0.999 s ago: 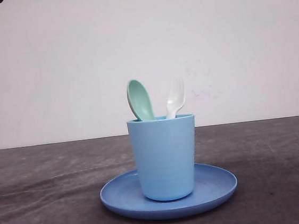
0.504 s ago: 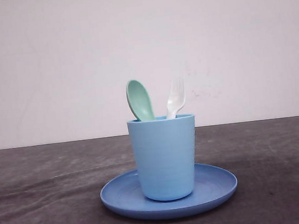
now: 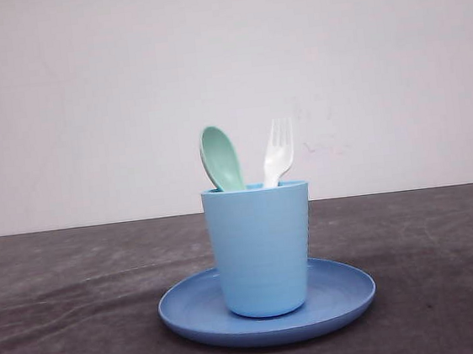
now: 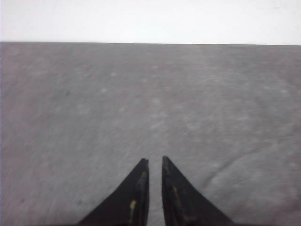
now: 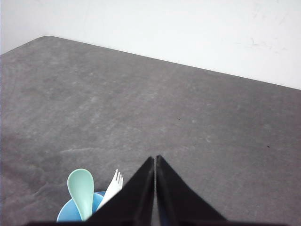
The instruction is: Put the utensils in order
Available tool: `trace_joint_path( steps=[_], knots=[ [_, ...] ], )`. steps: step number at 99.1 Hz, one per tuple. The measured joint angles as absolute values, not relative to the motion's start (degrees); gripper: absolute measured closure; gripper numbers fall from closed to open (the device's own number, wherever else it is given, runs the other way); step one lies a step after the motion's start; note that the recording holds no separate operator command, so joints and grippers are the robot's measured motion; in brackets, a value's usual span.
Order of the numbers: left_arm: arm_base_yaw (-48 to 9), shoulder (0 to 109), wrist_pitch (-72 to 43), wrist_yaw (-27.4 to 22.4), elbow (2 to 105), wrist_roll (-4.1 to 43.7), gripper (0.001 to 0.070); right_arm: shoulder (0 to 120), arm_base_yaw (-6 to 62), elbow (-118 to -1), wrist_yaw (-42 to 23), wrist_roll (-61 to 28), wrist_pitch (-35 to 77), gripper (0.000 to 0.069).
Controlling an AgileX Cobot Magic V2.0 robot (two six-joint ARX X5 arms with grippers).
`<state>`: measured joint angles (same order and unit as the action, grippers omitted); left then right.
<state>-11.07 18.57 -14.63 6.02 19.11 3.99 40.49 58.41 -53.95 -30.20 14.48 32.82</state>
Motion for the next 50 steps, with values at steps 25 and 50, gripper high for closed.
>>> trace_joint_path(
  steps=[25, 50],
  knots=[
    [-6.4, 3.9, -14.7, 3.7, 5.6, 3.4, 0.0685, 40.5, 58.4, -54.0, -30.2, 14.5, 32.8, 0.0687],
    [-6.2, 0.3, -13.7, 3.0, 3.0, 0.7, 0.0686, 40.5, 58.4, -54.0, -30.2, 14.5, 32.8, 0.0687]
  ],
)
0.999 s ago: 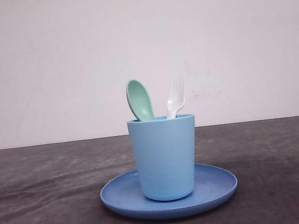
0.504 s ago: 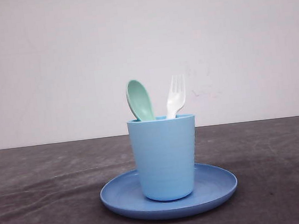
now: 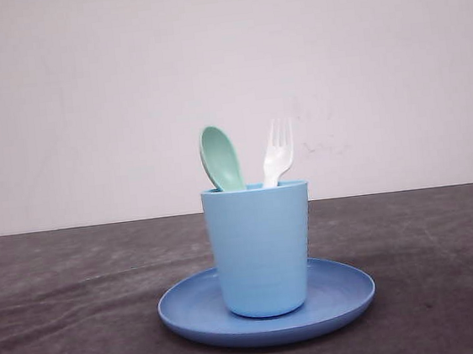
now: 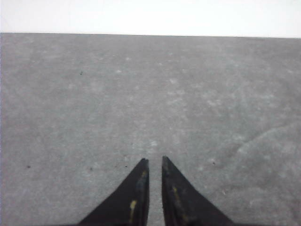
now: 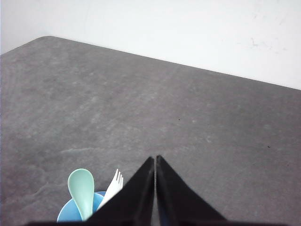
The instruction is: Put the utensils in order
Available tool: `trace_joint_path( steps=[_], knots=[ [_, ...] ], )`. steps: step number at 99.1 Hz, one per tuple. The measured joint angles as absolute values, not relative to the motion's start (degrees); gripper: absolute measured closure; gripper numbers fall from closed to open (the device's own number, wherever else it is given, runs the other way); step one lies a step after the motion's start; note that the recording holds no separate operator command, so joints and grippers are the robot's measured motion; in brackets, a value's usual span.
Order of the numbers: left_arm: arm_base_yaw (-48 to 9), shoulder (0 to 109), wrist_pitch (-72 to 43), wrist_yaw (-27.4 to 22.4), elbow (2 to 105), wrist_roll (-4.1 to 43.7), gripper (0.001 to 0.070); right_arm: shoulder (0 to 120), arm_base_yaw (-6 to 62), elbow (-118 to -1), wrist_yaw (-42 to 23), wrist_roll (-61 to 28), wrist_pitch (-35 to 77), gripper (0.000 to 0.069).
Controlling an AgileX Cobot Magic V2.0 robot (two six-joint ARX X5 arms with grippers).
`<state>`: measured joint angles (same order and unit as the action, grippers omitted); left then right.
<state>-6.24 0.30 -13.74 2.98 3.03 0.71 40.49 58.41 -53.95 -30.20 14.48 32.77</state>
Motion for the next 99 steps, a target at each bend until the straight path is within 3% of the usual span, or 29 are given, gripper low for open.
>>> trace_joint_path(
  steps=[99],
  knots=[
    [-6.2, 0.3, -13.7, 3.0, 3.0, -1.1, 0.0686, 40.5, 58.4, -54.0, -30.2, 14.5, 32.8, 0.0687]
  ],
)
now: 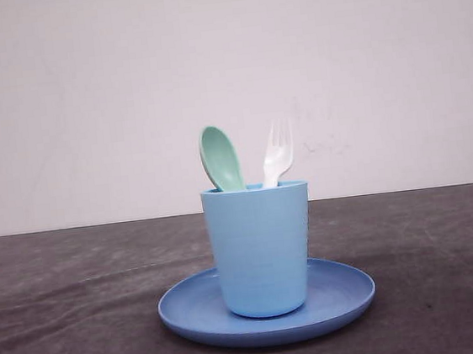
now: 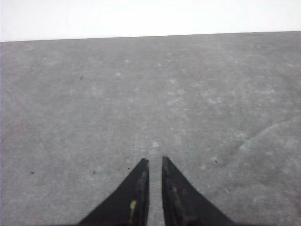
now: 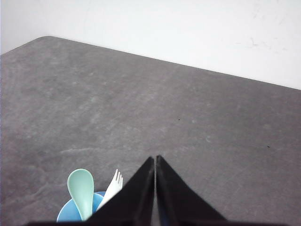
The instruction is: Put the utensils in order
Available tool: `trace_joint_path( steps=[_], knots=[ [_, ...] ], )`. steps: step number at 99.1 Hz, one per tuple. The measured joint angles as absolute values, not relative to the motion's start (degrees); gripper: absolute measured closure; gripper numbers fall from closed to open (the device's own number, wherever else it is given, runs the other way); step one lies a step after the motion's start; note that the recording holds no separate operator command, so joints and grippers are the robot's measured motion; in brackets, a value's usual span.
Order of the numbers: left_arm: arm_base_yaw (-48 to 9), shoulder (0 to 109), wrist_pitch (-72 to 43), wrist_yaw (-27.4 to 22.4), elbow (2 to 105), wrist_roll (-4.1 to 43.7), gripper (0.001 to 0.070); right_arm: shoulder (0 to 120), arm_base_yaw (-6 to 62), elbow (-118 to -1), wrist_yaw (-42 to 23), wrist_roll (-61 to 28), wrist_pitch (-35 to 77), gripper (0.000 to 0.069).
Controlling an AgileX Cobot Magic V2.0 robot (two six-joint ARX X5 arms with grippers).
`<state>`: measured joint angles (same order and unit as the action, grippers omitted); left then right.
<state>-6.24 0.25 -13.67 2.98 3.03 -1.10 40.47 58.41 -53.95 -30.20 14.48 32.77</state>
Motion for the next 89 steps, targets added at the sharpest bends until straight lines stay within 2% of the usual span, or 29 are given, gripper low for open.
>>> trace_joint_path(
  steps=[19, 28, 36, 57, 72, 89],
  knots=[
    [-6.2, 0.3, -13.7, 3.0, 3.0, -1.1, 0.0686, 40.5, 57.6, -54.0, -31.3, 12.9, 30.7, 0.0687],
    [-6.2, 0.3, -13.7, 3.0, 3.0, -1.1, 0.0686, 40.5, 54.0, -54.0, -30.8, 10.3, 26.2, 0.0687],
    [-6.2, 0.3, -13.7, 3.0, 3.0, -1.1, 0.0686, 40.5, 48.2, -54.0, -27.4, 7.0, 23.5, 0.0687],
    [-6.2, 0.3, -13.7, 3.0, 3.0, -1.1, 0.0686, 39.3, 28.1, -49.8, -12.1, 0.1, 18.6, 0.0687],
    [-6.2, 0.3, -13.7, 3.0, 3.0, -1.1, 0.0686, 35.1, 13.6, -41.3, -6.0, -2.2, 14.3, 0.0687],
    [-6.2, 0.3, -13.6, 3.0, 3.0, -1.1, 0.0686, 26.2, 4.5, -29.9, -4.0, -2.6, 10.1, 0.0687]
  ],
)
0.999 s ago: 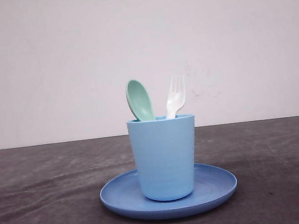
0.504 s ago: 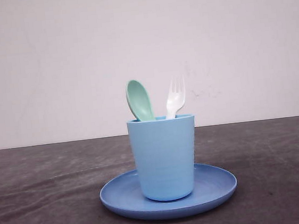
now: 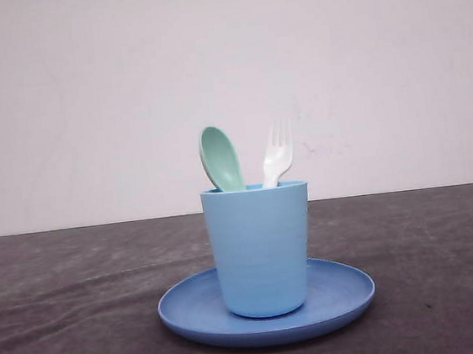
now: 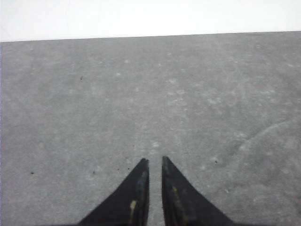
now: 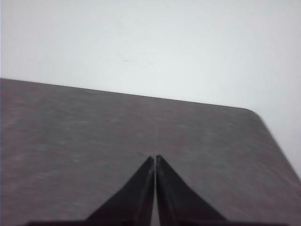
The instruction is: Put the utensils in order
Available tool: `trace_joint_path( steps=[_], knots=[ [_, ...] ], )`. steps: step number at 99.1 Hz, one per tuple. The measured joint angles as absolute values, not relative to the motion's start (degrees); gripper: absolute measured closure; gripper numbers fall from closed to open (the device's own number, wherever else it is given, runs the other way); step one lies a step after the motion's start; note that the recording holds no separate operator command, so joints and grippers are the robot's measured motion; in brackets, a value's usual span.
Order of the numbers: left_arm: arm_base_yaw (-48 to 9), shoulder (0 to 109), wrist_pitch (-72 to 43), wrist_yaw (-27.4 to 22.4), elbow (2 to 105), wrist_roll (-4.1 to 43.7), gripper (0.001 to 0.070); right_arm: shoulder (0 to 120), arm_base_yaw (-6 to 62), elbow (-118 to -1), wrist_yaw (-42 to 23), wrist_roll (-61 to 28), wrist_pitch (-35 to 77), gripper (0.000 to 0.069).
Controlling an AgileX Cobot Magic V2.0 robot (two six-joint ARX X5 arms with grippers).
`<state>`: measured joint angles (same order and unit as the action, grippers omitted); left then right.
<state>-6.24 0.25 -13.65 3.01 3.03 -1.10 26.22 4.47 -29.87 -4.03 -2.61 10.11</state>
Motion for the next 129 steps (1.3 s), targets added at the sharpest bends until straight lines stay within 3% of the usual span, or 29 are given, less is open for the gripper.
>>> trace_joint_path(
  steps=[33, 57, 129],
  knots=[
    [-6.2, 0.3, -13.6, 3.0, 3.0, -1.1, 0.0686, 7.4, -1.2, -9.6, -3.0, -2.3, 9.7, 0.0687],
    [-6.2, 0.3, -13.6, 3.0, 3.0, -1.1, 0.0686, 1.7, -2.7, -1.5, -2.9, 1.0, 9.7, 0.0687],
    [-6.2, 0.3, -13.6, 3.0, 3.0, -1.5, 0.0686, 0.3, -2.7, -1.0, -2.6, 1.8, 9.6, 0.0687]
  ],
)
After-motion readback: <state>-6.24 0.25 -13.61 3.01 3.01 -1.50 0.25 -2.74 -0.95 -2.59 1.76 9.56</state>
